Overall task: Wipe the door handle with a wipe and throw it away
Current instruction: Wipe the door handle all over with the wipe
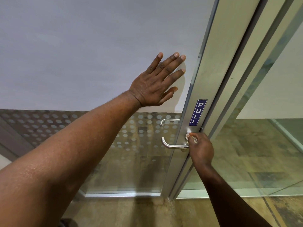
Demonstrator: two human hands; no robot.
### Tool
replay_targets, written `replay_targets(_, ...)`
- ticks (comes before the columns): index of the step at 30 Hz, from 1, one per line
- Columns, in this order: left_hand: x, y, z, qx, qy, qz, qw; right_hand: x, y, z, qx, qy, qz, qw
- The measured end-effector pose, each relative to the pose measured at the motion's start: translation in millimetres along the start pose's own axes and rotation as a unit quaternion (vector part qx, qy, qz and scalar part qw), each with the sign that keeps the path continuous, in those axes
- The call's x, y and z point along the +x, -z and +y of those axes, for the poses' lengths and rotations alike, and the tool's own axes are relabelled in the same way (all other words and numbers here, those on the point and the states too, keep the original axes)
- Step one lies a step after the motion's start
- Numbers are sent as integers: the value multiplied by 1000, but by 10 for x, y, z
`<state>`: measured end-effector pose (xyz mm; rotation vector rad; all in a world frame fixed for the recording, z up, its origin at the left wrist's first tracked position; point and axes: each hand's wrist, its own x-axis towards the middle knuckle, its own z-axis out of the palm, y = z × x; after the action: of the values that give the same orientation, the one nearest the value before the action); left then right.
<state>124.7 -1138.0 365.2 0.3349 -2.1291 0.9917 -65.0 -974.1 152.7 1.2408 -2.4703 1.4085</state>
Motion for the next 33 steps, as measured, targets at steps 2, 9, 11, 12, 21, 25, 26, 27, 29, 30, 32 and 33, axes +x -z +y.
replay_targets(2, 0, 2, 8, -2, 1, -3, 1000, -8, -23, 0, 34, -32, 6, 999)
replay_targets(9, -2, 4, 3, 3, 3, -9, 1000, -33, -199, 40, 294, -292, 67, 908)
replay_targets(11, -2, 5, 5, 2, 1, -7, 1000, -28, -226, 47, 356, -343, 70, 866)
replay_targets(12, -2, 8, 7, 2, 1, -7, 1000, -29, -239, 48, 377, -363, 72, 849)
replay_targets(21, -4, 20, 8, 4, 2, -6, 1000, -53, -276, 34, 581, -507, -17, 636)
replay_targets(25, 0, 32, 7, 6, 2, -8, 1000, -104, -349, 46, 585, -536, -54, 605)
replay_targets(26, 2, 33, 8, 6, 2, -8, 1000, -114, -367, 35, 582, -539, -62, 606)
replay_targets(27, 4, 35, 12, 5, 1, -9, 1000, -118, -387, 21, 578, -540, -70, 607)
replay_targets(29, 5, 34, 11, 6, 1, -12, 1000, -121, -410, -2, 579, -535, -85, 609)
replay_targets(30, 4, 31, 10, 6, 1, -12, 1000, -127, -416, -3, 581, -532, -91, 609)
replay_targets(32, 4, 31, 13, 6, 1, -15, 1000, -150, -415, 35, 581, -528, -101, 612)
replay_targets(33, 4, 31, 14, 5, 1, -16, 1000, -164, -403, 73, 581, -522, -109, 615)
